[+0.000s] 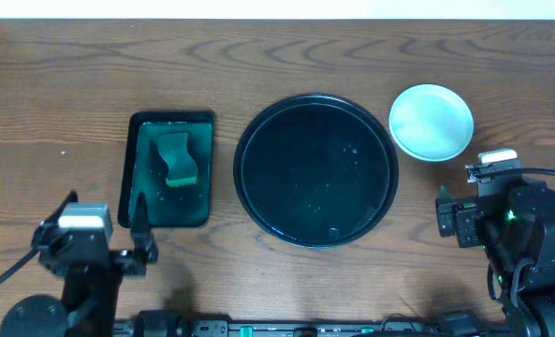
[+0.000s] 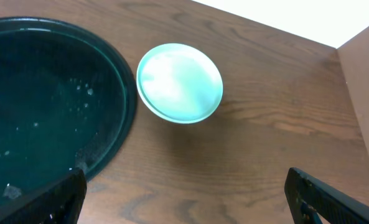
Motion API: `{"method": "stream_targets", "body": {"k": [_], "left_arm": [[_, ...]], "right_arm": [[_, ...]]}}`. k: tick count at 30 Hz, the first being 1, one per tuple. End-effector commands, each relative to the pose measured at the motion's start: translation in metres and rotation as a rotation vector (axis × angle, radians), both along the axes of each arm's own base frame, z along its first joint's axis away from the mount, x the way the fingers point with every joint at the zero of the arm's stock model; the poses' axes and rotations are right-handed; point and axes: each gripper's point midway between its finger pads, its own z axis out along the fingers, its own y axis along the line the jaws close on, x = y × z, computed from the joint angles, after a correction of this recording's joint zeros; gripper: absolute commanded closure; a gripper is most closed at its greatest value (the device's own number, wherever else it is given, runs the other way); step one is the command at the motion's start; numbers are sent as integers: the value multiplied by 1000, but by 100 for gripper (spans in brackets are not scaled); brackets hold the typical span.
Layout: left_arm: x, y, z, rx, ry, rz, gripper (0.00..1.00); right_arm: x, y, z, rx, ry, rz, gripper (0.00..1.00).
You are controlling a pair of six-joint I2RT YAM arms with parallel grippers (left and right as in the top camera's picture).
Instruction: Clean dirty plates on tray and stack at the side
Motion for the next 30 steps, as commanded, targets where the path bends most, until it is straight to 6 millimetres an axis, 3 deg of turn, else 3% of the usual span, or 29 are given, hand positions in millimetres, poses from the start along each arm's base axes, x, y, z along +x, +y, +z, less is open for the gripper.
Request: {"method": "stream_targets", "body": {"k": [1,15,23,30], "left_arm": [[11,-11,-14,33,-97,-67,18],[35,-21,-101,-60,-241,-124,18],[49,-24,-129,-125,-234,-141,18],[58,-28,-139,-152,-316,-170,18]], "right_arm": [[0,2,5,-3,-9,13,1],[0,2,4,-4,-6,13,1],[0,2,4,-4,-6,13,1],[0,2,4,-4,-6,13,1]]}}
